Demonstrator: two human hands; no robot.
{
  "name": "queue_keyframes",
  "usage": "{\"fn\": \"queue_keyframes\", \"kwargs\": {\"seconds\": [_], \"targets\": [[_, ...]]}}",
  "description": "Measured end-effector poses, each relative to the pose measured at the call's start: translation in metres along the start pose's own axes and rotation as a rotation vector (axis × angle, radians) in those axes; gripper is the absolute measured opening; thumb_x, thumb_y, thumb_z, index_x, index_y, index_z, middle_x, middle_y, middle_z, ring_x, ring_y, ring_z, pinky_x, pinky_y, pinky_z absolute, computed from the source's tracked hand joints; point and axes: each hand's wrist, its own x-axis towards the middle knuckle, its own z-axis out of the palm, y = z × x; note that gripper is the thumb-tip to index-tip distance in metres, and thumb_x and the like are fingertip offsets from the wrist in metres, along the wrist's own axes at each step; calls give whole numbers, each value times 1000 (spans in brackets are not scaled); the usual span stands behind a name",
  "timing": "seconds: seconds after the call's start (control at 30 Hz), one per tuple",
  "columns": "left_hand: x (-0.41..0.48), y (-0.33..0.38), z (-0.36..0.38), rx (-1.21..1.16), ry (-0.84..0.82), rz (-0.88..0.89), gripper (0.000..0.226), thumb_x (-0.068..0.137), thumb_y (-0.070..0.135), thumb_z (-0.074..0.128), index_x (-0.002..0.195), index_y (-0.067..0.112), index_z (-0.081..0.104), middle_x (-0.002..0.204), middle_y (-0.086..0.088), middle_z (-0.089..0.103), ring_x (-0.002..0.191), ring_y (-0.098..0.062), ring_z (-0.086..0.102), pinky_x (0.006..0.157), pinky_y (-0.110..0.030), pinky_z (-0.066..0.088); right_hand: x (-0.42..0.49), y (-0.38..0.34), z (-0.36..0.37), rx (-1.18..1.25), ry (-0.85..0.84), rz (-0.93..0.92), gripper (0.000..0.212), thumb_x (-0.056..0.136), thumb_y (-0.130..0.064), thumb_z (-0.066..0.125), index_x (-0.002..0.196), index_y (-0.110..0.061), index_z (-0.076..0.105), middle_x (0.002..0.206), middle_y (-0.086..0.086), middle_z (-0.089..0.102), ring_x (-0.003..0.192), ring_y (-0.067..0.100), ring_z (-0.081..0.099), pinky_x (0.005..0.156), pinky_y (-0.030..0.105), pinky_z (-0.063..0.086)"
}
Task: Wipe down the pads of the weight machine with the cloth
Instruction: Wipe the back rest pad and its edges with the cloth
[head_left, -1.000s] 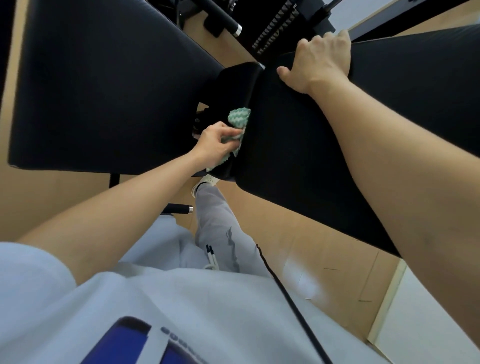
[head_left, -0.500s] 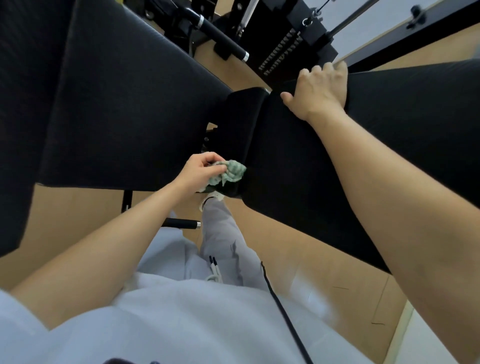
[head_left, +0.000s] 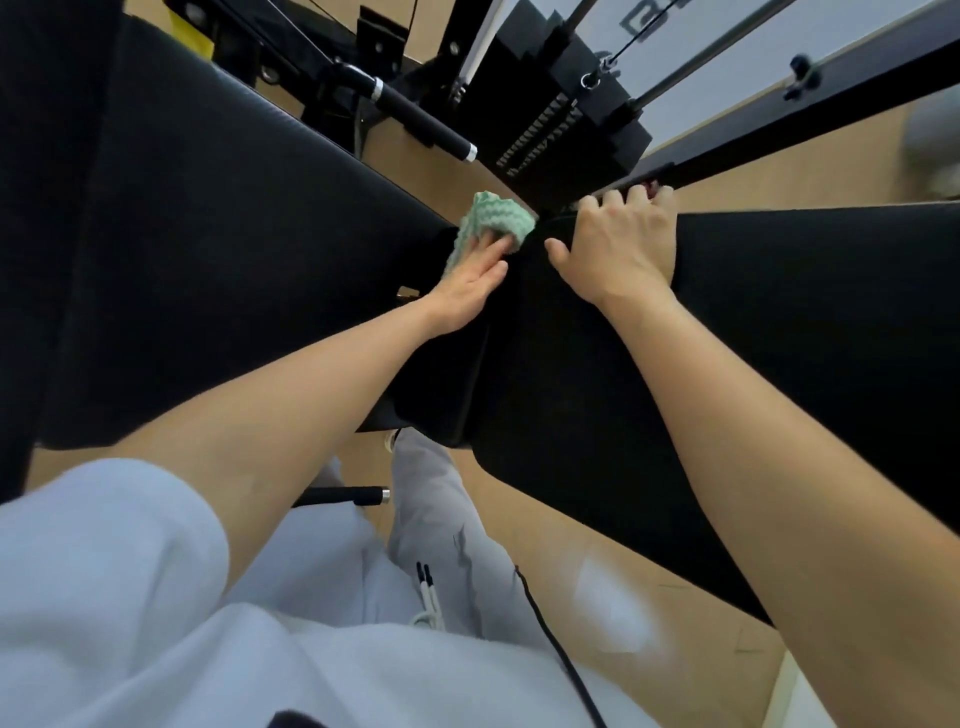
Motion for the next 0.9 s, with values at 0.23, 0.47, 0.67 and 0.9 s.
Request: {"fn": "queue_keyframes", "kwargs": {"seconds": [0.23, 0.47, 0.67, 0.9], "targets": [[37, 3, -16, -50, 41, -149, 52, 112, 41, 19, 163, 33, 10, 172, 4, -12, 157, -30, -20, 125, -51, -11, 3, -3, 2, -8, 4, 25, 59, 95, -62, 42, 114, -12, 64, 110, 14, 68, 109, 37, 59, 100, 51, 39], [51, -31, -27, -192, 78, -323, 60, 110, 49, 14, 164, 26, 1, 173, 3, -9, 159, -25, -13, 129, -48, -7, 5, -6, 3, -20, -12, 47, 60, 95, -62, 42, 118, -11, 64, 118, 16, 68, 116, 40, 58, 105, 56, 38], [42, -36, -35, -393, 67, -307, 66, 105, 60, 28, 163, 35, 9, 171, 2, 16, 156, -21, 19, 126, -46, 18, 5, -9, 3, -36, 2, 51, 59, 96, -62, 41, 116, -11, 65, 116, 16, 68, 114, 40, 58, 104, 56, 38], [-9, -77, -4, -515, 145, -522, 68, 96, 65, 43, 158, 48, 19, 169, -1, 21, 153, -25, 26, 124, -48, 23, 4, -10, 3, -28, 9, 36, 60, 96, -61, 41, 117, -10, 64, 115, 18, 67, 114, 42, 58, 105, 57, 37]]}}
